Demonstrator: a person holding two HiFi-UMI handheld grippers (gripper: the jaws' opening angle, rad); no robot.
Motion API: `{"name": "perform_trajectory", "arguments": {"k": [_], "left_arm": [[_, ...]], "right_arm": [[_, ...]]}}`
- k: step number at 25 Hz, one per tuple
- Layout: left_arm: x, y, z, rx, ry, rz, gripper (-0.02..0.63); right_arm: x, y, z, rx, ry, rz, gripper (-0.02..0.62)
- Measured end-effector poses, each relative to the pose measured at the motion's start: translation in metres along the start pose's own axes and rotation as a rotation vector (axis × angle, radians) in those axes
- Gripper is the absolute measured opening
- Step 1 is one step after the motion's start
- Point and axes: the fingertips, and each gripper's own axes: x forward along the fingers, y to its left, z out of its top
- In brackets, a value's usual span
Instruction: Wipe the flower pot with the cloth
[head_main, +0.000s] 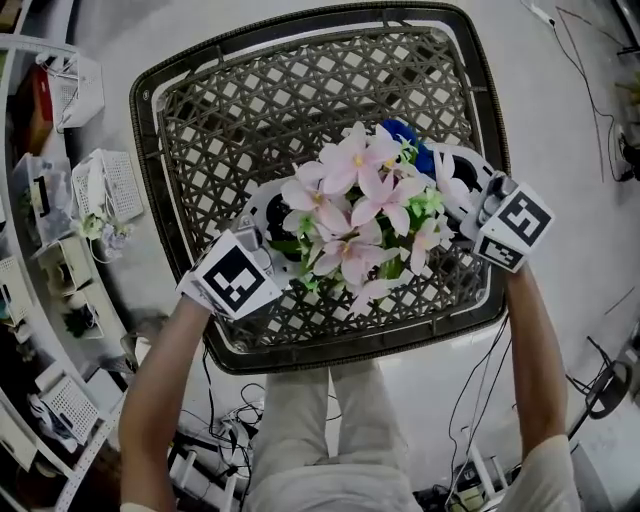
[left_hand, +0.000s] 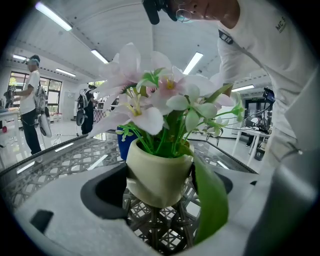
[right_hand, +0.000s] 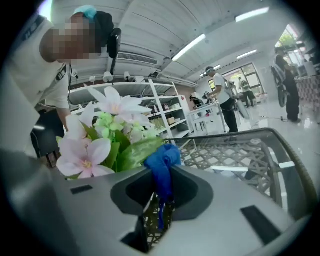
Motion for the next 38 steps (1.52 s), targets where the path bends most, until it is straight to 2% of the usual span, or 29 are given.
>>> {"name": "perform_trajectory", "arguments": {"k": [8,21,28,38], "left_arm": [[0.001,-0.002,-0.004,-0.009,-0.002,0.000,0.405],[0.000,-0.002,-0.004,-0.010,0.003,0.003,0.405],[0.000,-0.001,-0.004,-0.014,0.005,0.003,0.405],[0.000,0.001,0.000,-0.005,0.000,0.009,0.405]], "right_arm": [[0.033,0.020,0.001,-0.047,0.043,0.152,0.084],[0.041,0.031,0.000,-0.114,0.129,0.282,0.081],[0.031,0.032,-0.004,-0.125,0.177,0.318,0.081],[0.012,0.032,-0.012,-0.110,0.191,0.299,0.081]]}}
